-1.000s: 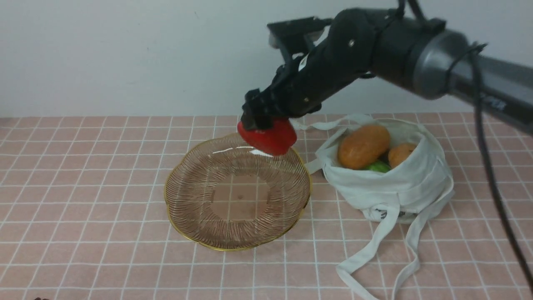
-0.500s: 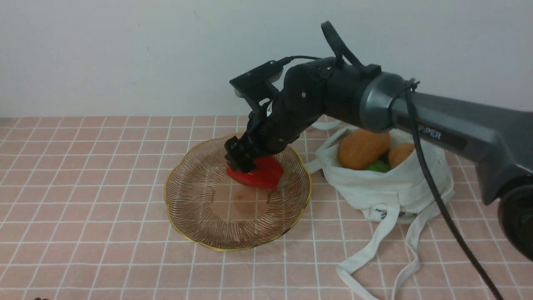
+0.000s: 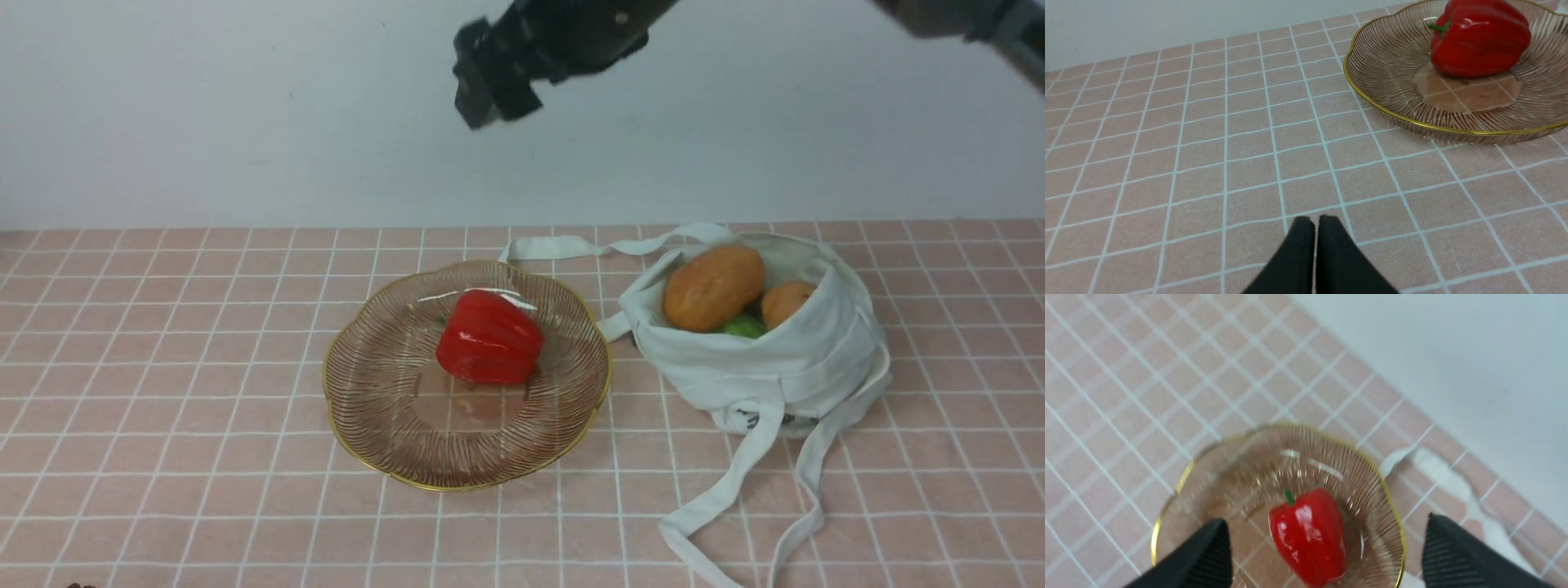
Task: Take vegetables from bag on pink coffee tablecloth place on plate.
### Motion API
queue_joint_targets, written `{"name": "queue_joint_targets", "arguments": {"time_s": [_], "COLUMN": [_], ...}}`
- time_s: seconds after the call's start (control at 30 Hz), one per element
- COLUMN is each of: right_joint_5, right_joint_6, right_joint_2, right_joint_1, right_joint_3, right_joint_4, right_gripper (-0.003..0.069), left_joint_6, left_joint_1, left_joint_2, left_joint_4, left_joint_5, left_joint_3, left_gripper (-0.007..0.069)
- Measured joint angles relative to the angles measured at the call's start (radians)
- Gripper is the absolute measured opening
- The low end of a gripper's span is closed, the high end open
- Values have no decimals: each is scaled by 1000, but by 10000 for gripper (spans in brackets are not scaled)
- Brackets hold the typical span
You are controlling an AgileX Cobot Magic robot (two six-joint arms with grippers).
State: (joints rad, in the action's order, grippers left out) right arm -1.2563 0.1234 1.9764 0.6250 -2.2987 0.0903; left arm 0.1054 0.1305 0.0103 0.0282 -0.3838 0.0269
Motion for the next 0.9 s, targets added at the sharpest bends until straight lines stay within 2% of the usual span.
{"name": "queue_joint_targets", "arguments": {"time_s": [0.03, 0.07, 0.13, 0.2, 0.27, 0.33, 0.47, 0.53, 0.57, 0.63, 0.67, 0.73, 0.77, 0.8, 0.9], "right_joint_5": [-6, -9, -16, -17, -17, -17, -17, 1, 7, 215, 215, 479, 548, 726, 981], "right_joint_6": [-12, -17, -22, -22, -24, -24, -34, -39, -39, -8, -4, 50, 66, 108, 145], "right_joint_2": [-40, -59, -159, -202, -325, -433, -645, -849, -864, -1081, -1081, -1251, -1287, -1370, -1478], "right_joint_1": [0, 0, 0, 0, 0, 0, 0, 0, 0, 0, 0, 0, 0, 0, 0], "right_joint_3": [-2, -3, 5, 16, 66, 129, 292, 484, 519, 792, 816, 1106, 1154, 1360, 1628], "right_joint_4": [-8, -11, -12, -12, -12, -12, -11, 13, 16, 62, 62, 83, 86, 87, 90], "right_gripper": [445, 414, 258, 202, 74, 19, -10, -15, -15, -15, -15, -15, -15, -15, -15], "left_joint_6": [0, 0, 0, 0, 0, 0, 0, 0, 0, 0, 0, 0, 0, 0, 0], "left_joint_1": [0, 0, 0, 0, 0, 0, 0, 0, 0, 0, 0, 0, 0, 0, 0], "left_joint_2": [0, 0, 0, 0, 0, 0, 0, 0, 0, 0, 0, 0, 0, 0, 0], "left_joint_4": [0, 0, 0, 0, 0, 0, 1, 1, 1, 1, 1, 1, 1, 1, 1], "left_joint_5": [0, 0, 0, 0, 0, 0, 0, 0, 0, 0, 0, 0, 0, 0, 0], "left_joint_3": [0, 0, 0, 0, 0, 0, 0, 0, 0, 0, 0, 0, 0, 0, 0], "left_gripper": [-5, -5, -5, -5, -5, -5, -5, -5, -5, -5, -5, -5, -5, -5, -5]}}
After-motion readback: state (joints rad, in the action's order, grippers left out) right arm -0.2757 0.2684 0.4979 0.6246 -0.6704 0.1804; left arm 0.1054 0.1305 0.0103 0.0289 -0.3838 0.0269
